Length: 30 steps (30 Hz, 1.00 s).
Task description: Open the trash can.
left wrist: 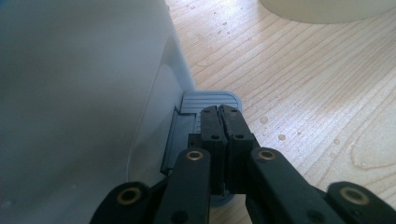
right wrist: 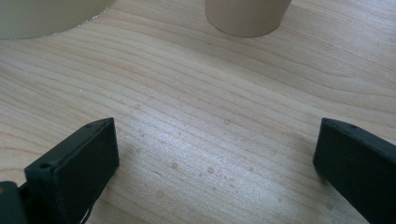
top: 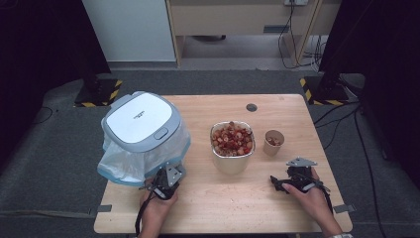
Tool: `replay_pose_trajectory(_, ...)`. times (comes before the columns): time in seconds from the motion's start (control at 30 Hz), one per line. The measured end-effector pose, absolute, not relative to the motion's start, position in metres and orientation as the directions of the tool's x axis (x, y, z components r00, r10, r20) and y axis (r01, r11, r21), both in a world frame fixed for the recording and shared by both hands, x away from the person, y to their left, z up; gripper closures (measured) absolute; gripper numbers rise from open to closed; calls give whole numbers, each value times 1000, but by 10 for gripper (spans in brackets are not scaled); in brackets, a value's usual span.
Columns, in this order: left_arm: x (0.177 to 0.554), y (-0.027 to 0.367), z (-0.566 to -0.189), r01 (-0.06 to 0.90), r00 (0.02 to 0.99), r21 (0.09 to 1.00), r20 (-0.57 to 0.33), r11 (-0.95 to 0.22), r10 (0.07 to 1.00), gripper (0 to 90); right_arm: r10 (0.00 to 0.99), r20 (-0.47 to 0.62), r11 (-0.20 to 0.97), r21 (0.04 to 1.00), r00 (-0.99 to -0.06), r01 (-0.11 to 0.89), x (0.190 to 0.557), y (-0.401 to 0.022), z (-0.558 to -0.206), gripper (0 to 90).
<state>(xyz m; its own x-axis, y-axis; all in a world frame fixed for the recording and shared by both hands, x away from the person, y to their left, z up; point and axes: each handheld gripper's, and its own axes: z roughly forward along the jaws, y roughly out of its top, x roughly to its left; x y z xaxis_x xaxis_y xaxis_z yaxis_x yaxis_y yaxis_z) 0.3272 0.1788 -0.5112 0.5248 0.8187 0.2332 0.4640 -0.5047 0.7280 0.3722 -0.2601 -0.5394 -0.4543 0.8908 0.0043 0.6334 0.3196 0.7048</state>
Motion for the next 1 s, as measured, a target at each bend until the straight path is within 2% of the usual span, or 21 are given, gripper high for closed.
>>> replay_pose_trajectory(0.23,328,178,-515,474,526,719,232,-508,818,877,892,6,317,704,-452,635,372,-260,-539,6)
replay_pose_trajectory(0.6,332,180,-520,506,527,718,182,-478,830,870,897,7,310,704,-443,639,371,-259,-539,6)
replay_pose_trajectory(1.0,332,181,-520,510,525,715,181,-478,831,870,898,5,309,704,-440,640,371,-259,-539,6)
